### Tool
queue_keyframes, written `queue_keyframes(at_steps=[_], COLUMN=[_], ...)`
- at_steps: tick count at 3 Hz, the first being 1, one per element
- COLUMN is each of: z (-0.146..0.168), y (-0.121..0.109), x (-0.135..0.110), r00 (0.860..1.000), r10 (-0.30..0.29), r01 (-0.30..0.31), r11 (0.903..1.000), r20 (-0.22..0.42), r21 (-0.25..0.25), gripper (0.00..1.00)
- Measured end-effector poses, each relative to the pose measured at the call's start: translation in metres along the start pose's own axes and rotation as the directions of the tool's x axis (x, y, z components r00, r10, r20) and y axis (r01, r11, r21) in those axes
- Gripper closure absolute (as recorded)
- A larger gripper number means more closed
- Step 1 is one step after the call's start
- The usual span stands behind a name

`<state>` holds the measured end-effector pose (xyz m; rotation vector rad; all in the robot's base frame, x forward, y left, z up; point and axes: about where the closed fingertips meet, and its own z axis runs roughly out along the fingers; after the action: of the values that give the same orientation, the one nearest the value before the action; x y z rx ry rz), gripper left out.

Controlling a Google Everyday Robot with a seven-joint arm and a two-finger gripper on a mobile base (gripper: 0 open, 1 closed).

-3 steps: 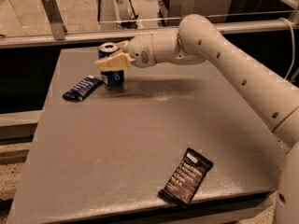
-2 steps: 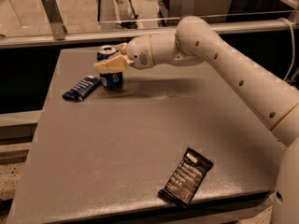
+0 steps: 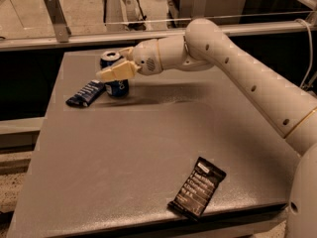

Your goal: Move pepsi can near rxbar blueberry

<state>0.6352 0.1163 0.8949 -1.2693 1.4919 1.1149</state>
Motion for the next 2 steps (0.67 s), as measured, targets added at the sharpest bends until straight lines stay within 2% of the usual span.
queue_keyframes(at_steps=[1, 2], z=[0.0021, -0.0037], y=[0.0036, 0.0101], x=[-0.0051, -0.0138], r00=[1.0, 1.0], r10=[-0.01, -0.025], r01=[0.01, 0.025], r11=[0.9999, 0.9996], r20=[0.007, 0.008], r21=[-0.014, -0.011], gripper=[0.0, 0.0])
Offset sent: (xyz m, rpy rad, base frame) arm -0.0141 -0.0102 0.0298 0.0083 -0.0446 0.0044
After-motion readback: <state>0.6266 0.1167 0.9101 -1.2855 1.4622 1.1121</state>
